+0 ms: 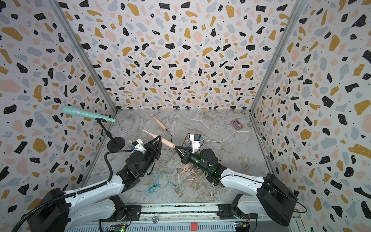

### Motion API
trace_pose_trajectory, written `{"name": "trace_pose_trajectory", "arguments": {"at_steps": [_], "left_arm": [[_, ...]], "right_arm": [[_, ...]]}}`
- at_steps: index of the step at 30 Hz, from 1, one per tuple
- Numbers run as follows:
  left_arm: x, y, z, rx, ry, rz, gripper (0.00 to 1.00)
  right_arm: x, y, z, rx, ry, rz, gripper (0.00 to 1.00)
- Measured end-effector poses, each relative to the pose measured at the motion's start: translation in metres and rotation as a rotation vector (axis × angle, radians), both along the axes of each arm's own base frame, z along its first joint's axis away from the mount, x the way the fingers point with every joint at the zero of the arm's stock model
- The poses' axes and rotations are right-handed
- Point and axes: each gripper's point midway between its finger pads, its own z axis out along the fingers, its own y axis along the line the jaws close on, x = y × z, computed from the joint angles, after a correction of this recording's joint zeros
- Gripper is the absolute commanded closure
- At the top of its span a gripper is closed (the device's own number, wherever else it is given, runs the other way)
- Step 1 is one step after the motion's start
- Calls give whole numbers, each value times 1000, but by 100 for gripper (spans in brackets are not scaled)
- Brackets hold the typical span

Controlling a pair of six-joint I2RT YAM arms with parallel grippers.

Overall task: Charge the electric toothbrush
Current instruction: Insert the charging cable into the electric toothbrush.

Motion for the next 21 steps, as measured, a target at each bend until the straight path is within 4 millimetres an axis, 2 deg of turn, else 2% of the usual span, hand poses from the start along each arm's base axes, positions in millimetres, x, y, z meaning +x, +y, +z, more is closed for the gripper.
{"name": "trace_pose_trajectory", "arguments": {"at_steps": [16,17,21], "left_arm": [[2,4,-1,0,-2,46,100],[2,4,-1,-1,-2,46,100],[-7,0,8,-7,-10,-13,100]], "right_arm": [[8,3,-3,19,-9,-15,100],[7,2,-2,20,-11,-15,96],[0,2,3,1,-31,-3,68]]}}
